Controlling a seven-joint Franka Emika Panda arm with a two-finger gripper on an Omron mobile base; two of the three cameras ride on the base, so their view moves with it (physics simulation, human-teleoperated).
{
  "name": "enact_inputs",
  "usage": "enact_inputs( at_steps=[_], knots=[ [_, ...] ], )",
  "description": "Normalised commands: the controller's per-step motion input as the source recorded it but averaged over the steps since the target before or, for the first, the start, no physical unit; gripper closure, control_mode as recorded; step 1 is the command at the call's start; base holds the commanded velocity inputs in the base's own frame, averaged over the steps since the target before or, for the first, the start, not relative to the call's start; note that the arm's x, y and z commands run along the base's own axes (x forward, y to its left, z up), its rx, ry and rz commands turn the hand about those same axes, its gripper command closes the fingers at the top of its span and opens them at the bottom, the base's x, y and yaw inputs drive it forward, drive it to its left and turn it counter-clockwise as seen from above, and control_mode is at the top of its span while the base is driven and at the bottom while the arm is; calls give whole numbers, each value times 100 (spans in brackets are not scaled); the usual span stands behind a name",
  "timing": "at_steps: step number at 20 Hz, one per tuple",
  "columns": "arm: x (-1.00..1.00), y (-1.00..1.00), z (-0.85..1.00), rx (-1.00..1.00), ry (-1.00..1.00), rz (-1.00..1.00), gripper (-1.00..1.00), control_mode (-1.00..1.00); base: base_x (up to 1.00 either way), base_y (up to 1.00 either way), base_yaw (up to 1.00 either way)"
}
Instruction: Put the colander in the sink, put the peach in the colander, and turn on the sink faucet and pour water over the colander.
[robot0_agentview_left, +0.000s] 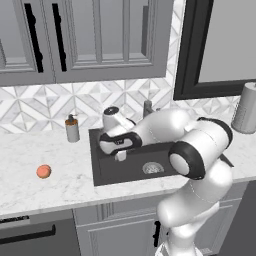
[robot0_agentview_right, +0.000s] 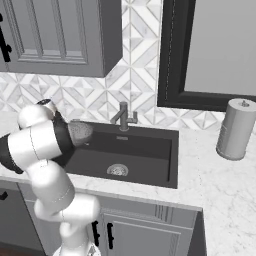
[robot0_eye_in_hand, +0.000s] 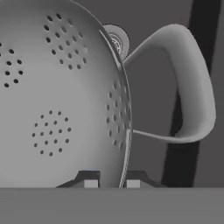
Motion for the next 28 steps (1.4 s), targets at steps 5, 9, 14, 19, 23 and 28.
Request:
enact_inputs(
  at_steps=[5, 9, 14, 19, 23, 28],
  knots=[
    [1, -76, -1, 3, 8, -43, 100, -100, 0, 0, 0],
    [25, -46, -10, 2, 4, -25, 100, -100, 0, 0, 0],
    [27, -36, -20, 2, 1, -22, 100, -100, 0, 0, 0],
    [34, -11, -45, 1, 0, -17, 100, -100, 0, 0, 0],
    [40, -1, -57, 0, 0, -15, 100, -100, 0, 0, 0],
    [48, 0, -56, 0, 0, -11, 100, -100, 0, 0, 0]
  ],
)
